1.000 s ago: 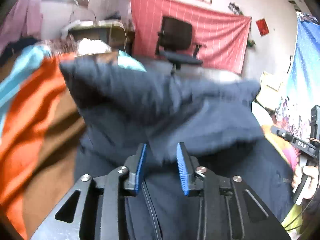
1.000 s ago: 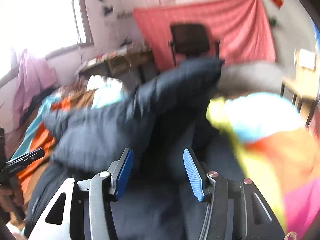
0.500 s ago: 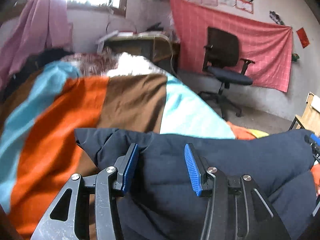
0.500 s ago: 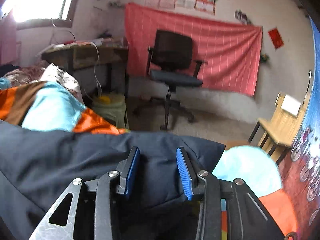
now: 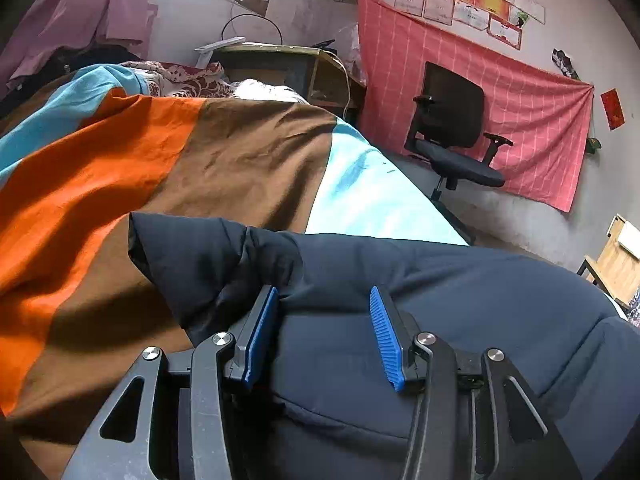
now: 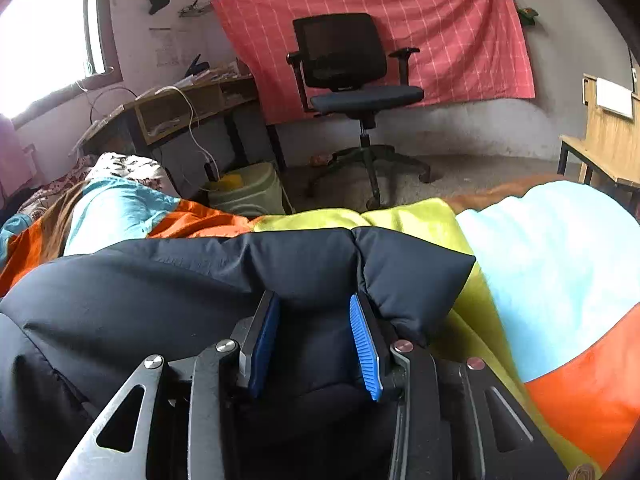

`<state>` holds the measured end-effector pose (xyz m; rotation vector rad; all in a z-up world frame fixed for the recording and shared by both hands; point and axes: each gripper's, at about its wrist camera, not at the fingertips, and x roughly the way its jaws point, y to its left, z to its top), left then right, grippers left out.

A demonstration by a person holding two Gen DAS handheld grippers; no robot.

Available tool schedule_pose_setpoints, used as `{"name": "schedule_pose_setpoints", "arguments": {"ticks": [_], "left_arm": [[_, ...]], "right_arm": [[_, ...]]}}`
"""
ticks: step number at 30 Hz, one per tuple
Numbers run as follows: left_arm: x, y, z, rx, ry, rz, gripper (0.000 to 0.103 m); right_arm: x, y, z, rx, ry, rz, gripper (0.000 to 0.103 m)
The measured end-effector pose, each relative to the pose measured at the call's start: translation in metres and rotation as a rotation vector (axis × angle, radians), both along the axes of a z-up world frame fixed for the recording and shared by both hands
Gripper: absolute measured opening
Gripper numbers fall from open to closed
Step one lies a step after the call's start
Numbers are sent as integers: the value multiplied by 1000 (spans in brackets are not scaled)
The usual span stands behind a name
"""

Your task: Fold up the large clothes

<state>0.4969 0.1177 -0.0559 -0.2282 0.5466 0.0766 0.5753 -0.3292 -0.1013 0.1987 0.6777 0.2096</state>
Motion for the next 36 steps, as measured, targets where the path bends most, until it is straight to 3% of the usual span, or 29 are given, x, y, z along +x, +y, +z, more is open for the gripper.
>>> {"name": "schedule_pose_setpoints", "arguments": {"ticks": [4,6,10,13,16,18,22,26,30,36], "left_arm": [[-4,0,19,26,50,14,42],[-12,-1,34,12,44,-1,42],[-35,-20,68,-51,-43,-161,42],[-41,-43,72,-81,-21,-324,42],[-43,-63,57,-116,63,-469,42],[-49,-72,48,-51,64,-490,42],[-50,-85,38,38,72,-503,42],[-49,-105,22,147,56,-495,43],[-50,-96,-2,149,7,-489,43],[-57,-98,-10,165,-45,-481,43]], "right_arm": [[-11,7,26,-86,-4,-5,34],[-29,13,51,-55,-51,13,39],[-56,37,84,-31,-113,144,44],[-73,59,92,-16,-94,279,44],[-83,73,87,-51,-63,359,44],[-87,80,75,-108,-41,381,44],[-82,85,50,-163,16,385,44],[-77,94,33,-211,-5,370,44],[-78,94,18,-201,-69,351,44],[-84,94,7,-191,-106,331,44]]}}
